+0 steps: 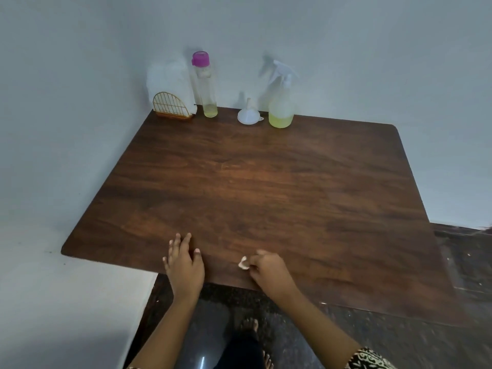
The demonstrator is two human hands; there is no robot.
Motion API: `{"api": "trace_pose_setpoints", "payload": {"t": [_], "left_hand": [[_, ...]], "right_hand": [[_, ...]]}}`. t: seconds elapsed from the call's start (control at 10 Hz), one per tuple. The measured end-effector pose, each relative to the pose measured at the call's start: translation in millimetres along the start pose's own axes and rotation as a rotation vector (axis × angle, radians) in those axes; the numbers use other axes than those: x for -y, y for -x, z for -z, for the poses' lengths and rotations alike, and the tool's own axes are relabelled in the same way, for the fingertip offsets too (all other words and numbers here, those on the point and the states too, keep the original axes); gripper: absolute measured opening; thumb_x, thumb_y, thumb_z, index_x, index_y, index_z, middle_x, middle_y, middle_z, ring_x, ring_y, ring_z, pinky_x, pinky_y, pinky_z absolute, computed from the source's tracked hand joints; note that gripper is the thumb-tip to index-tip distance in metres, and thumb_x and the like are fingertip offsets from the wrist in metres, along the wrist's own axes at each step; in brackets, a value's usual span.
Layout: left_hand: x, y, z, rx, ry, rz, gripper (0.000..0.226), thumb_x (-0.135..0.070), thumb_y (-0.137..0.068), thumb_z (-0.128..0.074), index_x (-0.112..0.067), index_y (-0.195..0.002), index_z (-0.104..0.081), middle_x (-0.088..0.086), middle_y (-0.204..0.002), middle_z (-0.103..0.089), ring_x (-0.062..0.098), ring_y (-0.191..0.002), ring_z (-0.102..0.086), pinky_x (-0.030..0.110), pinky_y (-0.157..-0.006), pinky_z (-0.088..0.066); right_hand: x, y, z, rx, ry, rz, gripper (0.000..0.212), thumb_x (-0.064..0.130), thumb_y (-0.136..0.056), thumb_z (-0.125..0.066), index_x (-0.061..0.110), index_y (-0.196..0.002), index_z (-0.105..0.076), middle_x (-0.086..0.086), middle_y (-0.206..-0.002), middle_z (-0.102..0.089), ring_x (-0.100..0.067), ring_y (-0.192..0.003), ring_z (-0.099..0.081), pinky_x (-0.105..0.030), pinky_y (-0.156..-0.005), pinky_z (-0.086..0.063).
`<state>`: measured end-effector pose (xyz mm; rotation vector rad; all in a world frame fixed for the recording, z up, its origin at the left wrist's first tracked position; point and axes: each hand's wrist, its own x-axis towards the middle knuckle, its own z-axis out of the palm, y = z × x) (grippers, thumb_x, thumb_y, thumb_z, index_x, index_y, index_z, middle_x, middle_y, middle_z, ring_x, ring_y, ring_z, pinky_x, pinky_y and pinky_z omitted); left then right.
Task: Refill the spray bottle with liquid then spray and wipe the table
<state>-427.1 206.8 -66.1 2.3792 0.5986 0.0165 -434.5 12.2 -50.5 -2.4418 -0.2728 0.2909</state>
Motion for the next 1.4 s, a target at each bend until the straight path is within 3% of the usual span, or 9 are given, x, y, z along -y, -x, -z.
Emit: {"api": "trace_pose_setpoints", "payload": {"t": [0.1,0.2,0.4,0.6,0.8,1.0,1.1,1.2,1.4], "left_hand": [[-32.5,18.7,-3.1,0.106,0.33,-0.035,0.038,-0.011,-0.095,-0.057,-0.02,-0.132,-0.057,0.004,-0.14,-0.053,0.019,-0.133,-0.045,0.039,-0.113,-0.032],[-89.1,32.6,-10.9,0.369,0.555,-0.165,0.031,-0.016,-0.093,-0.062,-0.025,-0.122,-0.062,-0.008,-0.118,-0.067,0.0,-0.107,-0.062,0.022,-0.094,-0.049],[-198.6,53.0,-49.2,0.57,0.679,-0.38,0.028,-0.006,-0.083,-0.073,-0.011,-0.11,-0.071,-0.001,-0.099,-0.076,0.013,-0.093,-0.072,0.021,-0.078,-0.055],[-284.8,72.1,-123.0,0.609,0.562,-0.537,0.034,-0.017,-0.077,-0.081,-0.029,-0.107,-0.072,-0.004,-0.095,-0.075,0.008,-0.086,-0.071,0.023,-0.076,-0.056],[-376.3,111.4,-231.2,0.596,0.591,-0.44,0.017,-0.017,-0.079,-0.078,-0.016,-0.097,-0.077,-0.004,-0.085,-0.077,0.013,-0.082,-0.073,0.031,-0.074,-0.058],[-473.5,163.2,-327.8,0.785,0.513,-0.26,0.011,-0.021,-0.086,-0.072,-0.021,-0.076,-0.078,-0.014,-0.053,-0.065,-0.006,-0.052,-0.056,0.014,-0.052,-0.04],[-498.8,170.9,-378.3,0.827,0.345,-0.167,0.028,-0.045,-0.087,-0.066,-0.031,-0.063,-0.072,-0.002,-0.07,-0.073,0.009,-0.064,-0.062,0.027,-0.062,-0.045],[-508.5,173.2,-406.6,0.796,0.29,-0.18,0.015,-0.037,-0.09,-0.064,-0.025,-0.088,-0.073,-0.002,-0.091,-0.074,0.015,-0.08,-0.067,0.031,-0.078,-0.053],[-499.1,155.6,-436.6,0.653,0.23,-0.182,0.008,-0.026,-0.092,-0.062,-0.027,-0.092,-0.069,-0.008,-0.092,-0.072,0.012,-0.088,-0.068,0.037,-0.086,-0.055]], "right_hand": [[-4.5,-1.4,22.7,-0.041,-0.665,-0.353,0.016,0.001,-0.083,-0.067,0.012,-0.089,-0.077,0.002,-0.087,-0.072,0.005,-0.068,-0.06,-0.008,-0.065,-0.044],[-18.0,-4.4,72.0,-0.127,-1.038,-0.467,0.02,-0.008,-0.082,-0.063,0.01,-0.081,-0.071,-0.004,-0.075,-0.067,-0.009,-0.062,-0.059,-0.016,-0.058,-0.05],[-44.6,13.0,170.1,-0.385,-1.158,-0.405,0.014,-0.01,-0.08,-0.065,0.003,-0.081,-0.063,-0.002,-0.062,-0.061,-0.006,-0.049,-0.055,-0.016,-0.05,-0.046],[-127.8,32.8,224.3,-0.538,-1.317,-0.439,0.018,-0.011,-0.078,-0.065,0.007,-0.079,-0.063,-0.004,-0.064,-0.065,-0.012,-0.053,-0.058,-0.021,-0.05,-0.048],[-256.4,59.2,302.5,-0.445,-1.257,-0.431,0.024,0.005,-0.083,-0.068,0.012,-0.106,-0.066,-0.003,-0.102,-0.069,-0.015,-0.083,-0.066,-0.025,-0.065,-0.056],[-379.0,88.7,375.6,-0.313,-0.895,-0.515,0.024,0.004,-0.081,-0.072,0.011,-0.103,-0.069,-0.005,-0.09,-0.07,-0.011,-0.077,-0.064,-0.023,-0.07,-0.055],[-449.8,89.8,392.5,-0.414,-0.714,-0.632,0.011,0.005,-0.079,-0.074,0.014,-0.085,-0.071,-0.006,-0.078,-0.068,-0.016,-0.073,-0.061,-0.036,-0.079,-0.054],[-512.2,76.3,396.0,-0.484,-0.472,-0.771,0.01,0.006,-0.081,-0.07,0.014,-0.087,-0.069,-0.002,-0.082,-0.068,-0.014,-0.076,-0.061,-0.03,-0.079,-0.053],[-612.6,21.0,375.3,-0.323,-0.171,-0.858,0.036,-0.005,-0.086,-0.052,0.007,-0.118,-0.061,-0.011,-0.117,-0.066,-0.027,-0.107,-0.061,-0.035,-0.095,-0.048]]}}
